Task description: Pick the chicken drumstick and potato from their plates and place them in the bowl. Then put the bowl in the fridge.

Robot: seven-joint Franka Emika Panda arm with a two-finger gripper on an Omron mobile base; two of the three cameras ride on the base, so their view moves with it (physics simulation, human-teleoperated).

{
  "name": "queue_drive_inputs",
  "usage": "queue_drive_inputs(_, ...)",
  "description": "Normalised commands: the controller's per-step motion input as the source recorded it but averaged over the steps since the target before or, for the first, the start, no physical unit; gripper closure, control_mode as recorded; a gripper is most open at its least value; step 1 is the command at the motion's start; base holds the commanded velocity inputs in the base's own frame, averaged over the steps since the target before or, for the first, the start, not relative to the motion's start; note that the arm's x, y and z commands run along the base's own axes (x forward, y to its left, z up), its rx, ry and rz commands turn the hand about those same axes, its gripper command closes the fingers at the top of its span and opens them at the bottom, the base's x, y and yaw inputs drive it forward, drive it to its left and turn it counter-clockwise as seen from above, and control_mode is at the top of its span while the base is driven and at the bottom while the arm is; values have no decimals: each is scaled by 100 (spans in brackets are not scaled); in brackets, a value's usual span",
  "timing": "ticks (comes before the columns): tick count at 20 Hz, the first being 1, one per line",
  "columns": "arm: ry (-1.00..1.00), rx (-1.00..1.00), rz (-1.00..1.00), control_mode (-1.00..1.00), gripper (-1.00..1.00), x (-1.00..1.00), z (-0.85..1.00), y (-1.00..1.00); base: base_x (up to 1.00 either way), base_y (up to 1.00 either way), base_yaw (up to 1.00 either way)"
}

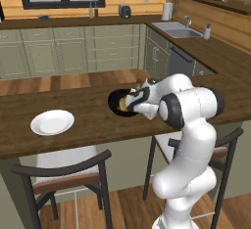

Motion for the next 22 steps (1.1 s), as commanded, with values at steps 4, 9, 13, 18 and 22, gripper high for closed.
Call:
queue_drive_inputs(4, -3, 0, -34, -100, 100, -29, 100, 10, 0, 0, 0)
queue_drive_inputs(9, 17, 0, -28, -100, 100, -23, 100, 3, 0, 0, 0)
queue_drive_inputs(13, 28, 6, -24, -100, 100, -14, 94, 0, 0, 0, 0)
queue_drive_inputs(18, 3, 25, -14, -100, 100, -66, 39, 0, 0, 0, 0)
queue_drive_inputs(22, -19, 6, -9, -100, 100, -100, 27, 0, 0, 0, 0)
